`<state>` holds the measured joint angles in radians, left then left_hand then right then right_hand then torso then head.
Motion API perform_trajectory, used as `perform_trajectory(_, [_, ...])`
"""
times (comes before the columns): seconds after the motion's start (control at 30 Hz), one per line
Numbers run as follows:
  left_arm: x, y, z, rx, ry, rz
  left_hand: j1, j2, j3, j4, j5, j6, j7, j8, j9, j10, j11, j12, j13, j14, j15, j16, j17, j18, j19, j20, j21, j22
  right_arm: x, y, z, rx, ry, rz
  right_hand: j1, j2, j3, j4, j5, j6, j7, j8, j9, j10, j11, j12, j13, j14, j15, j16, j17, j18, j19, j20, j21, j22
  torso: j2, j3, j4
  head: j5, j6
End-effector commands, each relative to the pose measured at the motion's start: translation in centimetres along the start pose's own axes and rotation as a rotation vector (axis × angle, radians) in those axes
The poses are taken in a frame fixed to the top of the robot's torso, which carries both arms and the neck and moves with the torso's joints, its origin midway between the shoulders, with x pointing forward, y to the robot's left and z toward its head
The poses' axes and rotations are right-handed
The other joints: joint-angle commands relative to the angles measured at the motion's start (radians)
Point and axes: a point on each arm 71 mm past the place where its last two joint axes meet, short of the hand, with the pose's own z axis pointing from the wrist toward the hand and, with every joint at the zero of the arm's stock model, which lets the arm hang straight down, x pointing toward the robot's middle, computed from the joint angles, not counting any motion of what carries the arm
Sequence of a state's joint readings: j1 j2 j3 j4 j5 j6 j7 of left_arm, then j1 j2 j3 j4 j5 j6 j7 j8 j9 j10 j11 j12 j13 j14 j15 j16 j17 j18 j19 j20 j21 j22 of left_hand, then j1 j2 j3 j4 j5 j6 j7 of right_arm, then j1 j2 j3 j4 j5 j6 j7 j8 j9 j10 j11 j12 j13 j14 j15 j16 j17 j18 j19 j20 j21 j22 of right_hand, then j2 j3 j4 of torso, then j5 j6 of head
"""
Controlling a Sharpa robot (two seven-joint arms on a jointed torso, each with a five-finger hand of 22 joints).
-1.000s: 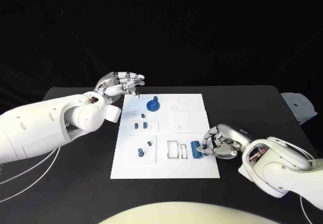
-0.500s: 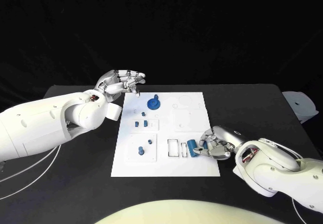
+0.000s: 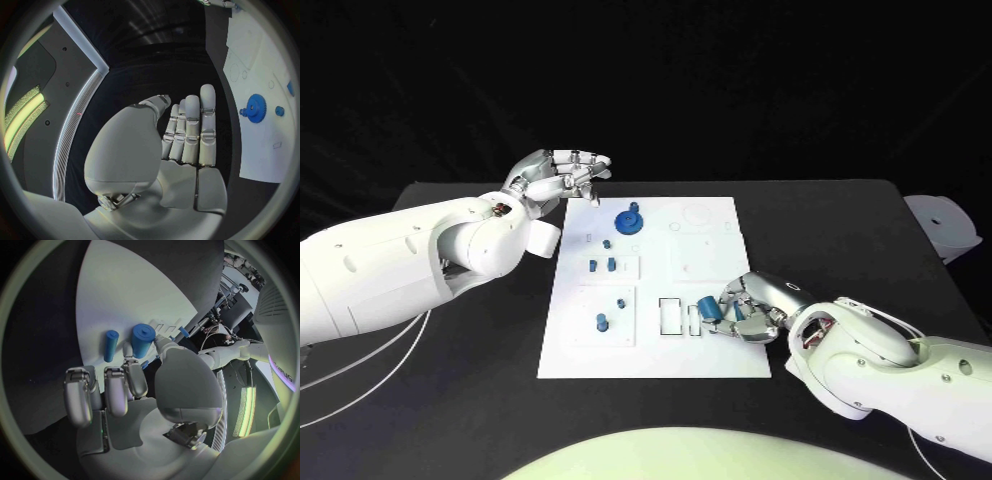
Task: Assemble the parts on the task board
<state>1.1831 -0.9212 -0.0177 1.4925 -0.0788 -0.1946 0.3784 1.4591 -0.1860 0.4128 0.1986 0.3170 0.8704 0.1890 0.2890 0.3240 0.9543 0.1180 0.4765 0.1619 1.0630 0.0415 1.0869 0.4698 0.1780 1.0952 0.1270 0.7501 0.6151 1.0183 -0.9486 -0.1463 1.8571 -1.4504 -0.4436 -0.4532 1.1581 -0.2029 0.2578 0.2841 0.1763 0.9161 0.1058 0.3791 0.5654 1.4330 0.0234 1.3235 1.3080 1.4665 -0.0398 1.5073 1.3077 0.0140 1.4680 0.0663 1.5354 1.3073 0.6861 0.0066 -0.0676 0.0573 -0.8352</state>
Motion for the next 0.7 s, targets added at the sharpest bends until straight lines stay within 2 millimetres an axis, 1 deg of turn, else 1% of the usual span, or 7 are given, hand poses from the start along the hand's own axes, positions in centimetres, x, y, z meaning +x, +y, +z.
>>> perform_trajectory(0.03, [0.22, -0.08, 0.02, 0.003, 0.017, -0.017, -0.006, 0.0, 0.007, 0.0, 0.002, -0.002, -0.002, 0.006, 0.001, -0.004, 0.001, 0.004, 0.002, -0.007, 0.0, -0.004, -0.001, 0.006, -0.006, 0.0, -0.007, -0.002, 0.62, -0.1, 0.04, 0.026, 0.025, -0.031, 0.001, 0.002, -0.004, 0.0, -0.003, -0.001, -0.004, 0.002, -0.003, 0.001, -0.001, 0.0, 0.058, 0.072, -0.006, 0.005, 0.081, -0.006, 0.091, -0.007, -0.001, 0.253, 0.001, -0.0007, 0.0005, 0.001, 0.003])
perform_trajectory(0.17, [0.22, -0.07, 0.01, 0.002, 0.017, -0.018, -0.008, 0.0, 0.007, 0.0, 0.002, -0.002, -0.002, 0.006, 0.002, -0.005, 0.001, 0.005, 0.002, -0.007, 0.0, -0.004, -0.001, 0.006, -0.006, 0.0, -0.007, -0.002, 0.73, -0.05, 0.12, 0.029, 0.028, -0.035, 0.006, 0.002, -0.006, -0.001, -0.001, 0.0, -0.004, 0.003, -0.003, 0.001, -0.001, 0.0, 0.059, 0.072, -0.006, 0.005, 0.08, -0.006, 0.09, -0.007, -0.003, 0.253, 0.0, -0.0015, -0.0013, 0.001, 0.003])
perform_trajectory(0.27, [0.24, -0.08, 0.0, 0.002, 0.018, -0.018, -0.008, 0.0, 0.007, 0.0, 0.002, -0.002, -0.002, 0.006, 0.002, -0.005, 0.001, 0.005, 0.002, -0.007, 0.0, -0.004, -0.001, 0.006, -0.006, 0.0, -0.007, -0.002, 0.77, -0.07, 0.15, 0.032, 0.03, -0.037, 0.013, 0.004, -0.008, -0.003, 0.003, 0.001, -0.005, 0.004, -0.003, 0.0, -0.001, 0.0, 0.059, 0.071, -0.007, 0.005, 0.08, -0.006, 0.09, -0.007, -0.003, 0.253, 0.002, -0.0003, -0.0015, 0.001, 0.005])
perform_trajectory(0.4, [0.24, -0.08, -0.01, 0.001, 0.018, -0.018, -0.008, 0.0, 0.007, 0.0, 0.002, -0.002, -0.002, 0.006, 0.002, -0.005, 0.001, 0.005, 0.002, -0.007, 0.0, -0.003, -0.001, 0.006, -0.006, 0.0, -0.007, -0.002, 0.77, -0.12, 0.18, 0.038, 0.028, -0.042, 0.044, 0.015, -0.007, -0.011, 0.014, 0.002, -0.005, 0.007, -0.003, 0.0, -0.002, 0.0, 0.061, 0.071, -0.007, 0.005, 0.08, -0.006, 0.09, -0.007, -0.003, 0.253, 0.001, -0.0004, -0.0017, -0.001, 0.005])
perform_trajectory(0.53, [0.21, -0.08, -0.04, 0.001, 0.017, -0.018, -0.008, 0.0, 0.007, 0.0, 0.002, -0.002, -0.002, 0.006, 0.002, -0.005, 0.001, 0.005, 0.002, -0.007, 0.0, -0.003, -0.001, 0.006, -0.006, 0.0, -0.007, -0.002, 0.79, -0.32, 0.18, 0.055, 0.033, -0.052, 0.124, 0.03, 0.028, -0.047, 0.02, 0.004, -0.006, 0.007, -0.008, -0.001, -0.004, 0.0, 0.064, 0.071, -0.008, 0.005, 0.081, -0.006, 0.09, -0.008, -0.003, 0.253, 0.001, -0.001, -0.0009, -0.005, 0.003])
perform_trajectory(0.63, [0.21, -0.09, -0.05, 0.0, 0.017, -0.018, -0.008, 0.0, 0.008, 0.0, 0.002, -0.002, -0.002, 0.007, 0.002, -0.005, 0.0, 0.006, 0.002, -0.007, 0.0, -0.003, -0.001, 0.006, -0.006, 0.0, -0.007, -0.002, 0.84, -0.42, 0.13, 0.067, 0.043, -0.044, 0.17, 0.028, 0.062, -0.078, 0.028, 0.008, -0.008, 0.006, -0.012, -0.002, -0.006, 0.0, 0.066, 0.071, -0.011, 0.005, 0.081, -0.006, 0.09, -0.009, -0.003, 0.253, 0.001, -0.0011, -0.0006, -0.007, 0.004])
perform_trajectory(0.7, [0.2, -0.09, -0.06, 0.0, 0.017, -0.018, -0.008, 0.0, 0.008, 0.0, 0.002, -0.002, -0.002, 0.007, 0.002, -0.005, 0.0, 0.006, 0.002, -0.007, 0.0, -0.003, -0.001, 0.006, -0.006, 0.0, -0.007, -0.002, 0.8, -0.41, 0.02, 0.074, 0.039, -0.022, 0.191, 0.022, 0.101, -0.098, 0.063, 0.016, -0.007, 0.004, -0.019, 0.0, -0.006, 0.004, 0.071, 0.072, -0.011, 0.007, 0.086, -0.006, 0.09, -0.011, -0.001, 0.253, 0.001, -0.001, -0.0005, -0.007, 0.003])
